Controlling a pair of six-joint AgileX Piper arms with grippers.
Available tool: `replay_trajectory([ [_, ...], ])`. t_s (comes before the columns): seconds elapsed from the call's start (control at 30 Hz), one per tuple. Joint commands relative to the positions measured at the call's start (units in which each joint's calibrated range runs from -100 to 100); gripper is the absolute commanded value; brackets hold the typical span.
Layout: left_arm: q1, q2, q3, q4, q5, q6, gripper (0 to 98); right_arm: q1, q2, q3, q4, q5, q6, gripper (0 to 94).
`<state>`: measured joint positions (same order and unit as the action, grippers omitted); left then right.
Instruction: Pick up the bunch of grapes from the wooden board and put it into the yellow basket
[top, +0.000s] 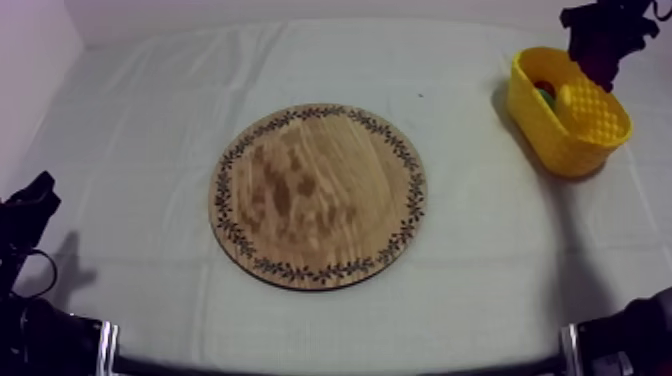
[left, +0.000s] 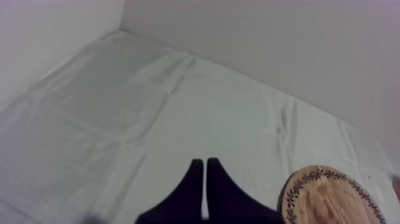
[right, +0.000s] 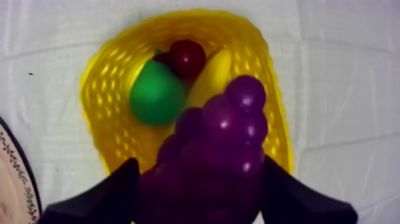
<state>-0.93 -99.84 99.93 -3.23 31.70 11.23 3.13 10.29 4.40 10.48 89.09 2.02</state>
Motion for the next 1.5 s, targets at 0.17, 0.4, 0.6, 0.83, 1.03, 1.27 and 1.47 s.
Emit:
replay_trajectory([
  [0.17,0.0,0.0,0.0,-0.02,0.0,0.0,0.0,0.7,5.5,0.2,-0.1,-1.3,0.0,44.9],
  [0.4,0.0,0.0,0.0,-0.02,0.0,0.0,0.0,0.8,11.1,1.1,0.7,-2.8,-0.5,57.5],
  [0.6,0.0,0.0,0.0,-0.02,0.0,0.0,0.0,0.2,12.3,2.0,1.5,-3.7,-1.9,75.7],
  [0.83,0.0,0.0,0.0,-0.02,0.0,0.0,0.0,-0.3,8.0,2.9,1.0,-5.7,-1.6,76.1],
  [1.03,0.0,0.0,0.0,-0.02,0.0,0.0,0.0,0.4,-0.1,7.2,0.0,-10.3,-0.9,65.4],
  [1.27,0.0,0.0,0.0,-0.02,0.0,0.0,0.0,0.8,-12.5,20.1,0.3,-20.6,-2.2,56.1],
  [1.47,0.0,0.0,0.0,-0.02,0.0,0.0,0.0,0.1,-24.6,33.8,0.5,-28.9,-3.9,50.2],
])
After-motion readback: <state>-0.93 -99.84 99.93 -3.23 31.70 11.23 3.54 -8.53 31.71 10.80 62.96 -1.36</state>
